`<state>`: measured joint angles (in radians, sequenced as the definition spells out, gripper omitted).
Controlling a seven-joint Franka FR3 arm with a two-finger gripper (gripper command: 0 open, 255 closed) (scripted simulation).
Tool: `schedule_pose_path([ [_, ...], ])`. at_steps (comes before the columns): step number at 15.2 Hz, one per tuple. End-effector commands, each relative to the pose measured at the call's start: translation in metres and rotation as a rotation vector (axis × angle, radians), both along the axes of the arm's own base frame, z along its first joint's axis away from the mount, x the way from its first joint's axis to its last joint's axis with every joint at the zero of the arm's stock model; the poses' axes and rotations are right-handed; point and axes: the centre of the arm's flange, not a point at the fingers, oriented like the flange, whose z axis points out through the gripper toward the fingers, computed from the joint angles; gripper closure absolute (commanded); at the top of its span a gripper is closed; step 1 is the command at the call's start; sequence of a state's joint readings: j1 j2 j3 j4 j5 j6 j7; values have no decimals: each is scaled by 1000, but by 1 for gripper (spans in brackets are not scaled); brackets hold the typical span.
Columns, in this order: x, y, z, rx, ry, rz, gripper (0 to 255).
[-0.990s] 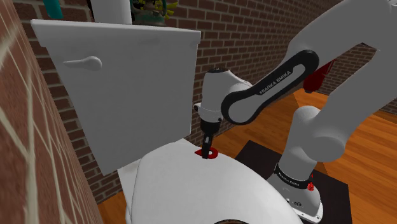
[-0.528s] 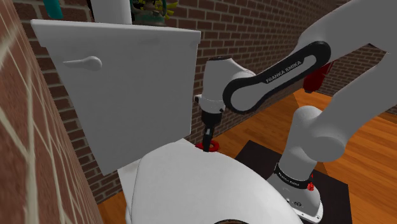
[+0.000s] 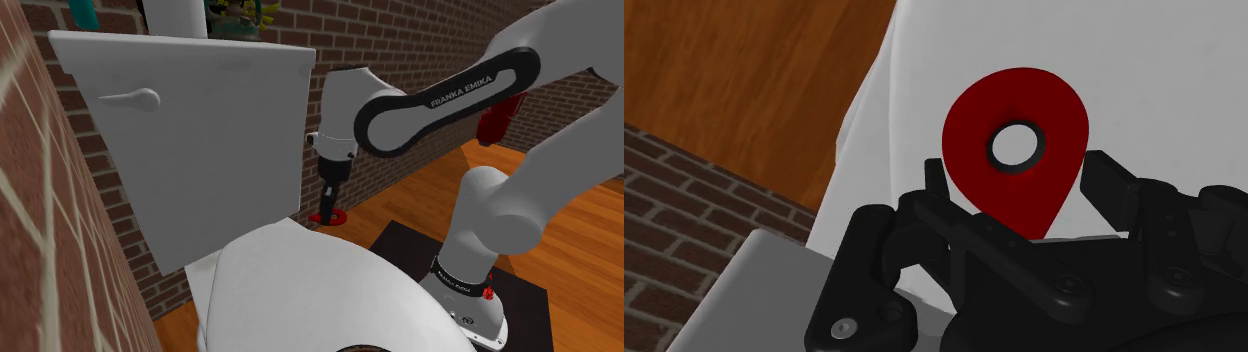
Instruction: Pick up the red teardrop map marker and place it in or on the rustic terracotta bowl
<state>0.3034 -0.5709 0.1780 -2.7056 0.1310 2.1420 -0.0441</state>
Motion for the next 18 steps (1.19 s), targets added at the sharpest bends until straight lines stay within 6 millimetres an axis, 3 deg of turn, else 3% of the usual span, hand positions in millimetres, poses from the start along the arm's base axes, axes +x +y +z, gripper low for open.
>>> schedule_pose_path([
  [1, -1, -1, 10, 0, 1, 0, 255],
  [12, -1, -1, 68, 0, 1, 0, 255],
  [18, -55, 56, 70, 0, 1, 0, 255],
])
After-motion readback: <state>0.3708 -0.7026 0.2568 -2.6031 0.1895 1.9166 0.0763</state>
